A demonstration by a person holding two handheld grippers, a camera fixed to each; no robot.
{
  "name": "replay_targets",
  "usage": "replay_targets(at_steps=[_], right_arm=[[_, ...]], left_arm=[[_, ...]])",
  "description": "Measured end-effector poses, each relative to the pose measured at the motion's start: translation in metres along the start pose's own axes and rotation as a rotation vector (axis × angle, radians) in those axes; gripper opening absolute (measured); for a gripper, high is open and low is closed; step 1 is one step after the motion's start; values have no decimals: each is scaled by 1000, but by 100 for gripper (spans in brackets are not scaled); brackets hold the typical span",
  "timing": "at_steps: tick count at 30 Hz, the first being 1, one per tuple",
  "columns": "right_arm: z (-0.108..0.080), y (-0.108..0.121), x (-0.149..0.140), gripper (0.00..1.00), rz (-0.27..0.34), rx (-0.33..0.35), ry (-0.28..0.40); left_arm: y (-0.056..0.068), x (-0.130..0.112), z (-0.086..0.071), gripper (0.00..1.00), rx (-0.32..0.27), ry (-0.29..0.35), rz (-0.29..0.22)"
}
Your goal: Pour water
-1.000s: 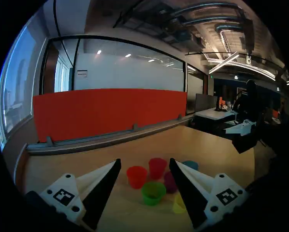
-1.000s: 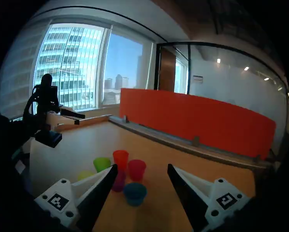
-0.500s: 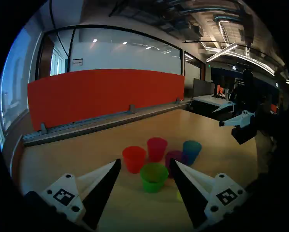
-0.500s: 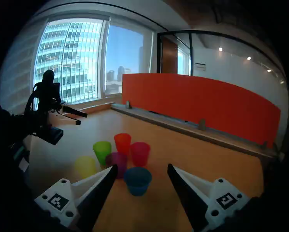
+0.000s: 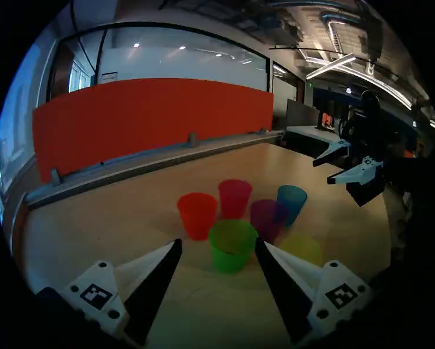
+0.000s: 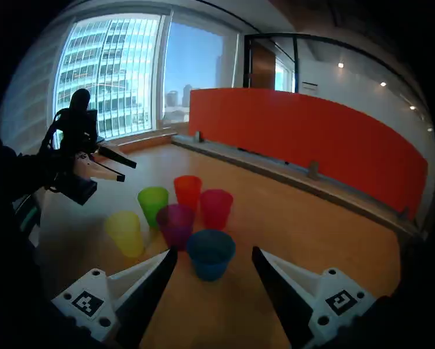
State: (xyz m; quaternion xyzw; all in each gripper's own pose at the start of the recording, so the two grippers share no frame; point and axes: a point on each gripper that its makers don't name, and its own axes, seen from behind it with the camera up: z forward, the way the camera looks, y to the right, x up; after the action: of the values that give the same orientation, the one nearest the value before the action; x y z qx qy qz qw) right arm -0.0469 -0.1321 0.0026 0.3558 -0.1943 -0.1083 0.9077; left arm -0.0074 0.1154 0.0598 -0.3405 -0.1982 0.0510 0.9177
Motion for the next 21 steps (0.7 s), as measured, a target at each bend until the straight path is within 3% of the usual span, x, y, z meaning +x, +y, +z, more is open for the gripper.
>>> replay_targets(at_steps=[21], right_arm=[[38,-2,-33,100,-40,70,-166]], left_arm=[[8,-44,28,93,-112,-203,90]])
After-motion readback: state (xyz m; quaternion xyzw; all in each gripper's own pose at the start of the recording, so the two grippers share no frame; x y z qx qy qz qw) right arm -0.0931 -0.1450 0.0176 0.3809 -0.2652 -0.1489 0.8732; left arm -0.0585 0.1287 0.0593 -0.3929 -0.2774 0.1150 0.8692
